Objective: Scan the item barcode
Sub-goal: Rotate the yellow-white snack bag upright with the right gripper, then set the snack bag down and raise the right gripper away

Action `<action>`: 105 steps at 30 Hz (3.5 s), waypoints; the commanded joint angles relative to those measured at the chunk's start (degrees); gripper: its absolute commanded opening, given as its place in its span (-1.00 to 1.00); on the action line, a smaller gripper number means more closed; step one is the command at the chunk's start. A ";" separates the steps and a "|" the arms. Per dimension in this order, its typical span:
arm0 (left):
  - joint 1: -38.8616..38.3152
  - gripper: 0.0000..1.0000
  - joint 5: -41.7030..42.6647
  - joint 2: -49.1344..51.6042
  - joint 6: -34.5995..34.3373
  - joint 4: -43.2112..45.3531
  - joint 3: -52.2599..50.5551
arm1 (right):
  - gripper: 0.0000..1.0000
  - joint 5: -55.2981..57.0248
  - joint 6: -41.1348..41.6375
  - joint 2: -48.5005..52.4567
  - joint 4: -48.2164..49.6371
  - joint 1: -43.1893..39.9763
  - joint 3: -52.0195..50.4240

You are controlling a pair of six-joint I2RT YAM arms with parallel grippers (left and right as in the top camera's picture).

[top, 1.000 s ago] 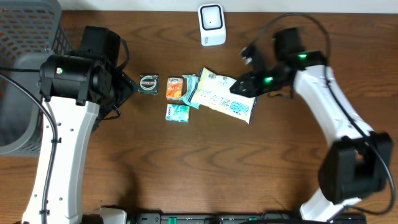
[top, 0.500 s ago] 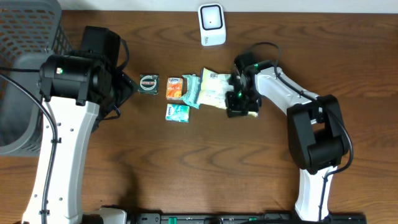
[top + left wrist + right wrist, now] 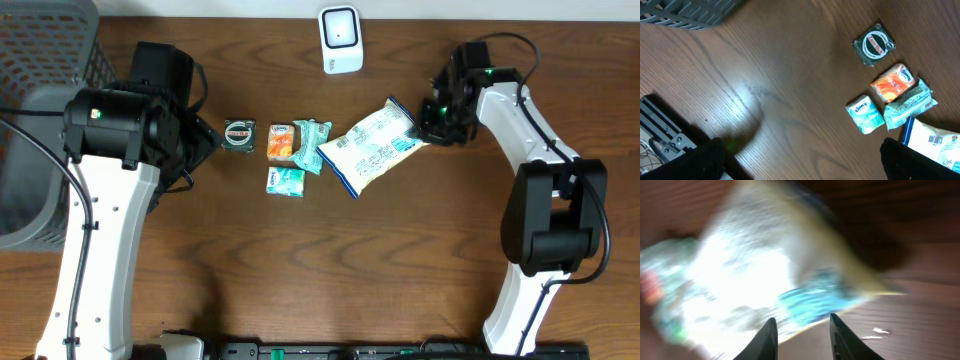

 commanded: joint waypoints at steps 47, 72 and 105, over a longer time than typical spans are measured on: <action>0.28 0.96 -0.35 0.13 -0.35 -0.37 -0.09 | 0.15 32.54 5.27 -15.30 -9.73 18.86 -4.44; 0.28 0.95 -0.35 0.13 -0.33 -0.37 -0.09 | -0.04 18.75 1.01 -1.60 -0.17 20.61 -4.39; 0.28 0.95 -0.33 0.13 -0.35 -0.37 -0.09 | 0.98 -6.82 -7.98 4.31 4.87 2.32 -4.22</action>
